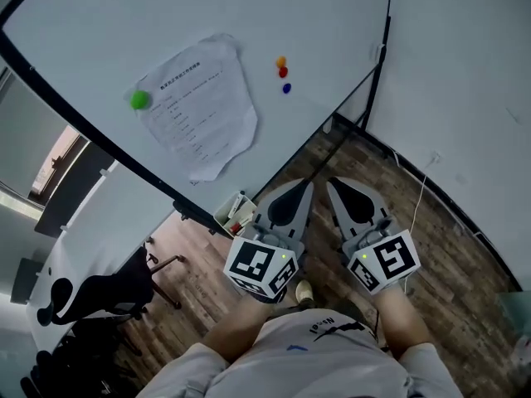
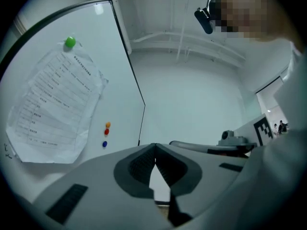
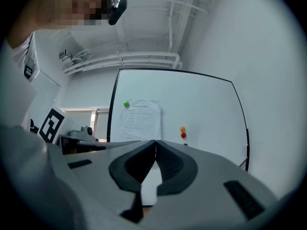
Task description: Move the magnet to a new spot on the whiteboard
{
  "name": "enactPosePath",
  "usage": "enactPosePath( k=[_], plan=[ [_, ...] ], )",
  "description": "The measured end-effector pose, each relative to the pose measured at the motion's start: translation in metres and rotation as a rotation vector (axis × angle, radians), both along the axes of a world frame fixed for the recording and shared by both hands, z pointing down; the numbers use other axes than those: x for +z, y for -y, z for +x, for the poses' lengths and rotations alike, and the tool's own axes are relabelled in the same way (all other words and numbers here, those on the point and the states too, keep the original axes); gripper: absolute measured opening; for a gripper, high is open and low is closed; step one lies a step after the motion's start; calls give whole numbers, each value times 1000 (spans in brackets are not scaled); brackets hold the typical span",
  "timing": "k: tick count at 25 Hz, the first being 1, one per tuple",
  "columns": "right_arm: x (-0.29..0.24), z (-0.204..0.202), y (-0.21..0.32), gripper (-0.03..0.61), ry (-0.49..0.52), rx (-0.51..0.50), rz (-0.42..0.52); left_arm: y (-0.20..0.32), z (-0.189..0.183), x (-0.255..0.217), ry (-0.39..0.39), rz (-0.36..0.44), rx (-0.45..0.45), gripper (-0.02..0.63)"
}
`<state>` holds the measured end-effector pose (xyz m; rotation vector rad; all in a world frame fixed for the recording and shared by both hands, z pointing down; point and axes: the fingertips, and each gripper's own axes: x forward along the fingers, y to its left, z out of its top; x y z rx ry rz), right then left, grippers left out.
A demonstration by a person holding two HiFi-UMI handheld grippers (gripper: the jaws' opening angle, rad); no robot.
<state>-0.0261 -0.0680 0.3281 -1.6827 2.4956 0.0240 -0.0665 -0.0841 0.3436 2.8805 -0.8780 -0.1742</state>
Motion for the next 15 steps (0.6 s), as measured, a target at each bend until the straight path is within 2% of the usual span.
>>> enactPosePath(
  k=[8, 15],
  plan=[
    [-7, 12, 70, 12, -7, -21, 28, 60, 10, -1, 6, 9, -26, 11],
    [-13, 24, 149, 12, -28, -106, 60, 126, 19, -10, 10, 38, -145, 11]
  ],
)
